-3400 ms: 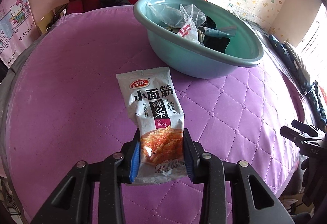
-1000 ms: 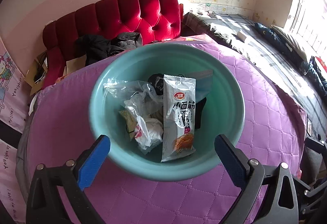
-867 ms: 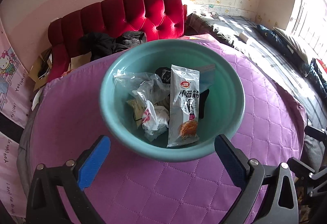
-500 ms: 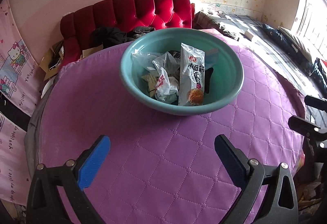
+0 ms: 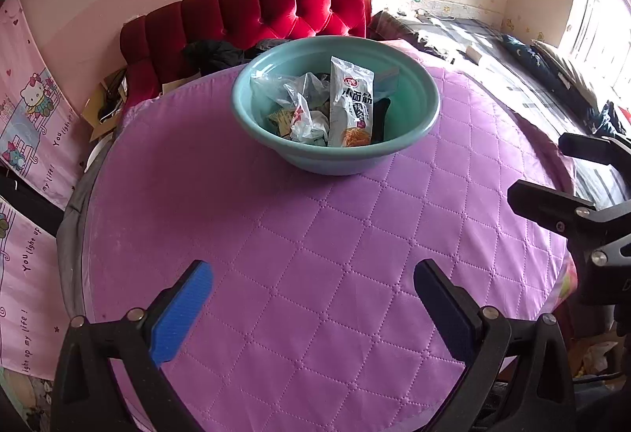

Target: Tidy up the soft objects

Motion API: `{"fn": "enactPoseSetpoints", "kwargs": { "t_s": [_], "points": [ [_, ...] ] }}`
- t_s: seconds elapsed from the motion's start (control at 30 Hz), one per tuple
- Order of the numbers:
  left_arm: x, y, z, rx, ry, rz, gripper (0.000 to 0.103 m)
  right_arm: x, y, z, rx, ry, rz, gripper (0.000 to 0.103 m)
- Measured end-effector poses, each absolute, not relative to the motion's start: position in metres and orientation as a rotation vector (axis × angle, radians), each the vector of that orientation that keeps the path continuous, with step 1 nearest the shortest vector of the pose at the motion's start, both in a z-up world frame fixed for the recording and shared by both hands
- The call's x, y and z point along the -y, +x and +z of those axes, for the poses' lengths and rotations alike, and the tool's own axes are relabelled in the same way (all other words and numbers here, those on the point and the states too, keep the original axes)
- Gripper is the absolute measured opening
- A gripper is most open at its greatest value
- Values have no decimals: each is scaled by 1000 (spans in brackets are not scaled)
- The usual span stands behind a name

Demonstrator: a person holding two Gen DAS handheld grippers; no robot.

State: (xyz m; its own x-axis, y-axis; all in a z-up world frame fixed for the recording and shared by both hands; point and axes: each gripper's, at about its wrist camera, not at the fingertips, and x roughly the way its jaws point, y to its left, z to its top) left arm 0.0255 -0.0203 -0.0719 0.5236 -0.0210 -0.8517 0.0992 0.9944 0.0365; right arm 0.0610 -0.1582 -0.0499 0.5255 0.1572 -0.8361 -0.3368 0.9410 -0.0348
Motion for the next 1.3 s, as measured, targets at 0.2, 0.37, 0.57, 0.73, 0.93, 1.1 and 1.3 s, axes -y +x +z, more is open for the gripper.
{"fn": "enactPoseSetpoints", "kwargs": {
  "t_s": [0.2,0.37,0.57,0.73,0.93,1.1,1.3],
  "points": [
    [26,18,-70,-1011,104,-67,103,145,53,-50,-969,-226,327,103],
    [28,15,-69,-1007,112,-60,103,141,47,-50,-967,-236,343,103],
    [28,11,-68,-1001,115,-57,103,143,44,-47,-959,-233,336,103],
    [28,10,-67,-1000,114,-48,103,144,42,-45,-956,-231,334,103],
    [29,9,-66,-1000,111,-44,103,146,41,-44,-951,-226,334,103],
    [29,9,-66,-998,112,-42,103,147,41,-44,-949,-224,333,103],
    [28,9,-66,-998,107,-30,103,148,40,-44,-948,-219,336,103]
  ]
}}
